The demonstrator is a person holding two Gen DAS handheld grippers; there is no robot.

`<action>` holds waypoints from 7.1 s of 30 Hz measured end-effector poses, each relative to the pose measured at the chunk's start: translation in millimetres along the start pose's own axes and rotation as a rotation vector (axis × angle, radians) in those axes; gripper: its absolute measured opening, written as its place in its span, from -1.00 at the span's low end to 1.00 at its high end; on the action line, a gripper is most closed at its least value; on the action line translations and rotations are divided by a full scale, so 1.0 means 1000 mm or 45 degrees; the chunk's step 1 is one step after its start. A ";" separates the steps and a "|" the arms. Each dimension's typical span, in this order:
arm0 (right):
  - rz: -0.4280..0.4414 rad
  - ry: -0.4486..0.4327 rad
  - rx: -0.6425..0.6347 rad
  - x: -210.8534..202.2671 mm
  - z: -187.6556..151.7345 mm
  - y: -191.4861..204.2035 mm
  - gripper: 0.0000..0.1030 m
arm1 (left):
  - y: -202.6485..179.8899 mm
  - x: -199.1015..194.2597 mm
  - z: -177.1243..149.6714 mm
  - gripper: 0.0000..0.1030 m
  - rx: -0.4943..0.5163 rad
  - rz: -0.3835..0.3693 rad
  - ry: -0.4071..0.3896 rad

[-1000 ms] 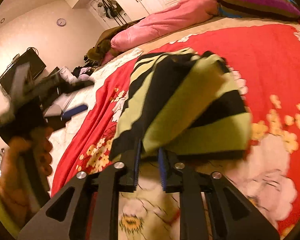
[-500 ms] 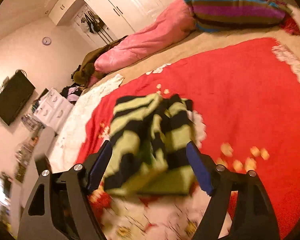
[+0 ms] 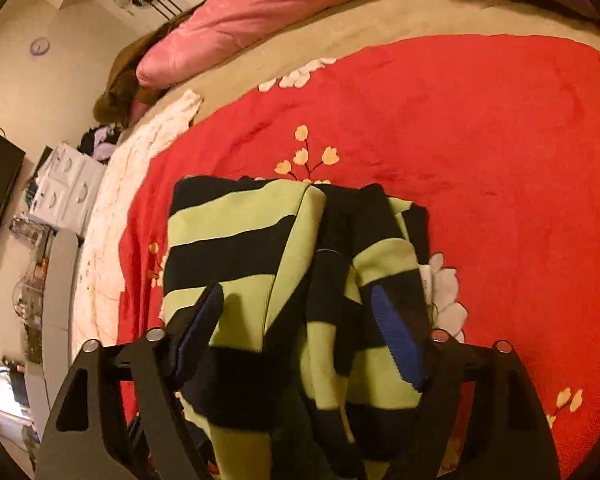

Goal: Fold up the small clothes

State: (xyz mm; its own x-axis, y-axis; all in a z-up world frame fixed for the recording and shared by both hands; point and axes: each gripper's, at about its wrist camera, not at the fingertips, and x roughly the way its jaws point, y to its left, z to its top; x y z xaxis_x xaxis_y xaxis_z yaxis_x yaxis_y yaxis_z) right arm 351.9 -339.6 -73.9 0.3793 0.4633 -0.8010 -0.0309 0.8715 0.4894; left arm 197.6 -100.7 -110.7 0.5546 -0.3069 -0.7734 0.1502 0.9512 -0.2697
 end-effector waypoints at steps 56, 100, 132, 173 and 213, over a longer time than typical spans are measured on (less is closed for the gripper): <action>0.078 -0.248 -0.126 -0.090 -0.115 -0.048 0.07 | 0.002 -0.035 -0.010 0.55 0.053 -0.019 0.042; -0.032 -0.182 -0.162 -0.039 -0.129 -0.037 -0.78 | 0.002 -0.013 -0.026 -0.31 0.211 0.049 0.019; -0.035 -0.253 -0.297 -0.051 -0.099 0.027 -0.35 | 0.000 -0.029 -0.020 0.08 0.211 0.088 -0.097; -0.091 -0.252 -0.183 -0.070 -0.095 -0.017 0.57 | 0.018 -0.043 -0.012 0.62 0.089 0.086 -0.130; 0.236 0.002 0.021 0.016 -0.028 -0.072 0.63 | 0.014 0.041 0.024 0.44 -0.164 -0.226 0.071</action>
State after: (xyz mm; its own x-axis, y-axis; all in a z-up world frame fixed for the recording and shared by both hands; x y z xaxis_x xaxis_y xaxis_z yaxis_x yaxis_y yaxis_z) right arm 334.3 -390.0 -131.6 0.3670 0.6161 -0.6969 -0.0849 0.7683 0.6344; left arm 242.6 -99.6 -132.4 0.4819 -0.4738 -0.7371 0.1336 0.8711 -0.4726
